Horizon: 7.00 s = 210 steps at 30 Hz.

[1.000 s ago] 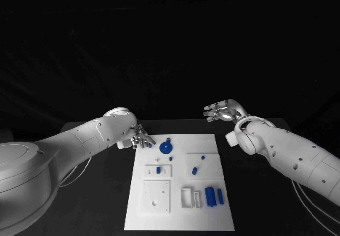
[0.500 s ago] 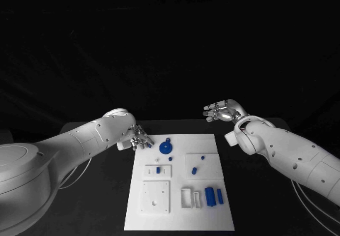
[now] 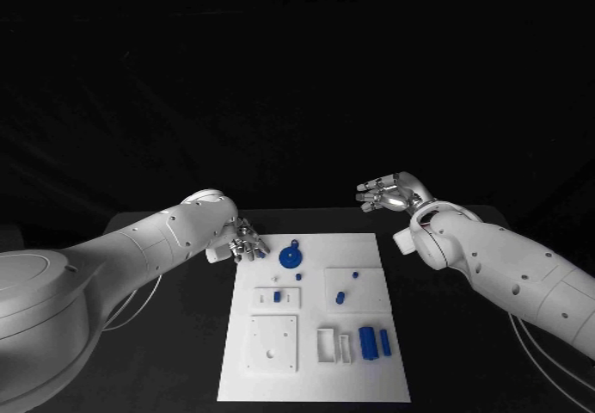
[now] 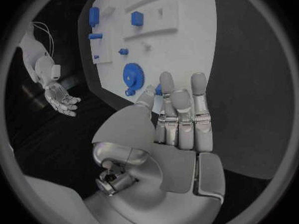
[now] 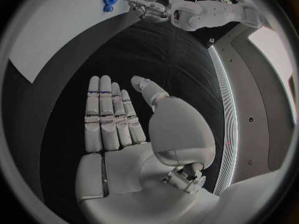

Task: Assemble the parts on the task board

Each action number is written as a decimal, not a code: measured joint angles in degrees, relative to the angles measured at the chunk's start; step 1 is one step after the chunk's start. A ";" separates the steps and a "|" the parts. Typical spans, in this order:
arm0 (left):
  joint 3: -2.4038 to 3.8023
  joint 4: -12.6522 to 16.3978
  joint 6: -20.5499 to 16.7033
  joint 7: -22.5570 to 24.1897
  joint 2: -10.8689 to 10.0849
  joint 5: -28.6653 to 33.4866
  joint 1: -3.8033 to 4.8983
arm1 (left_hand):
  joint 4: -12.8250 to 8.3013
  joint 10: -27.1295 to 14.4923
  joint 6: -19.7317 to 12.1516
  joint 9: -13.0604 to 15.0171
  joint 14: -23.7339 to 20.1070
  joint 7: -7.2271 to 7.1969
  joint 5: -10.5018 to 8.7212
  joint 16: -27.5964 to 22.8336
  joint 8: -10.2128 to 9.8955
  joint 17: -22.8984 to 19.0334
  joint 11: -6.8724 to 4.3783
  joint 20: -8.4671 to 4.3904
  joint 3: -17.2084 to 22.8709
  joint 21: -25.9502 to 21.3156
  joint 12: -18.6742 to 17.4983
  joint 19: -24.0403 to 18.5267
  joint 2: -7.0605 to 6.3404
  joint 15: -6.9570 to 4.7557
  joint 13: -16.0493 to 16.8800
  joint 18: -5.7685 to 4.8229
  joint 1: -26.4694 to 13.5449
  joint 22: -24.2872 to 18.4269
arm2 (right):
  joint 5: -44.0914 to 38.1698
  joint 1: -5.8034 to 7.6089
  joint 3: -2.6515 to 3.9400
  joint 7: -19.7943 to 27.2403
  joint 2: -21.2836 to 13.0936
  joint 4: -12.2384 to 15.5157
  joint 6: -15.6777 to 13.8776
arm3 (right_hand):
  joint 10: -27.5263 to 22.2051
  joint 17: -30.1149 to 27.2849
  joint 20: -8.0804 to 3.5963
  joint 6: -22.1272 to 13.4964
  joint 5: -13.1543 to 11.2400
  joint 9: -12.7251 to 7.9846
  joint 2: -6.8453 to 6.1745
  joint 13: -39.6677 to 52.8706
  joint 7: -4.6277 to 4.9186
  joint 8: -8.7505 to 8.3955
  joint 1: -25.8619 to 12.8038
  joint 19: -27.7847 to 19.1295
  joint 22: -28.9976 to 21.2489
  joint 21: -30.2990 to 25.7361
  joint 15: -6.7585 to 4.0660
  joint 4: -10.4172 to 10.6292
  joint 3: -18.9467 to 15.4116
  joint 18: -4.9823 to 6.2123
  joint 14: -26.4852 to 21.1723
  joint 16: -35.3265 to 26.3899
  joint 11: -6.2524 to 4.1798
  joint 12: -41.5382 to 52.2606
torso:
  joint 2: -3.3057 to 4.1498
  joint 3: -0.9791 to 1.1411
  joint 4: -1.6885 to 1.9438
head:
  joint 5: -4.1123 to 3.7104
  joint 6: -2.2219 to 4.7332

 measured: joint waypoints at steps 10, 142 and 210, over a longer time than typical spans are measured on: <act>-0.03 1.45 -0.42 0.33 -0.97 0.23 -0.10 | -2.72 0.05 -0.51 2.44 0.76 -0.74 1.57 0.46 1.88 0.34 -0.81 -0.63 2.26 0.54 0.03 0.63 0.24 -0.92 0.04 0.00 2.29 -0.01 | 0.02 0.00 0.00 0.03 0.05 -0.19 -0.13 | 0.00 0.01 0.00 0.00 0.00 0.00 0.00 0.00 0.00 0.00 0.00 0.00 -0.21 -0.23 0.16 0.32 0.00 0.00 -0.16 0.00 0.00 0.00 | 0.00 0.07 0.01 | 0.16 -0.19; -6.08 41.57 -24.93 -7.91 -18.69 -6.44 -4.12 | -5.00 0.05 1.23 16.94 4.92 1.01 3.91 2.19 -0.43 5.87 -1.61 -1.53 19.07 4.97 6.45 2.36 -4.72 -1.58 -1.82 -0.01 -4.66 0.01 | 1.06 -1.48 0.00 -0.45 -1.26 -2.14 -0.09 | -0.62 -0.11 0.21 -0.76 0.16 0.00 0.00 0.00 0.35 0.00 0.00 -0.22 -1.19 0.00 0.33 0.00 0.01 0.00 -0.75 0.00 0.20 0.00 | -1.59 0.41 2.08 | 0.35 -3.72; -5.75 39.38 -20.39 -9.34 -16.55 -7.25 -3.86 | -4.65 0.05 1.75 24.07 5.10 1.53 3.25 3.30 0.21 7.18 -1.60 -1.33 18.23 5.19 7.39 2.15 -4.95 -1.19 -1.80 -0.01 -4.88 0.02 | 1.19 -1.90 0.00 -0.49 -1.11 -2.37 0.36 | -0.61 -0.17 0.20 -0.74 0.16 0.00 0.00 0.00 0.33 0.00 0.00 -0.21 -1.65 0.00 0.31 0.00 0.01 0.00 -0.74 0.00 0.20 0.00 | -1.61 0.39 2.09 | -0.08 -3.95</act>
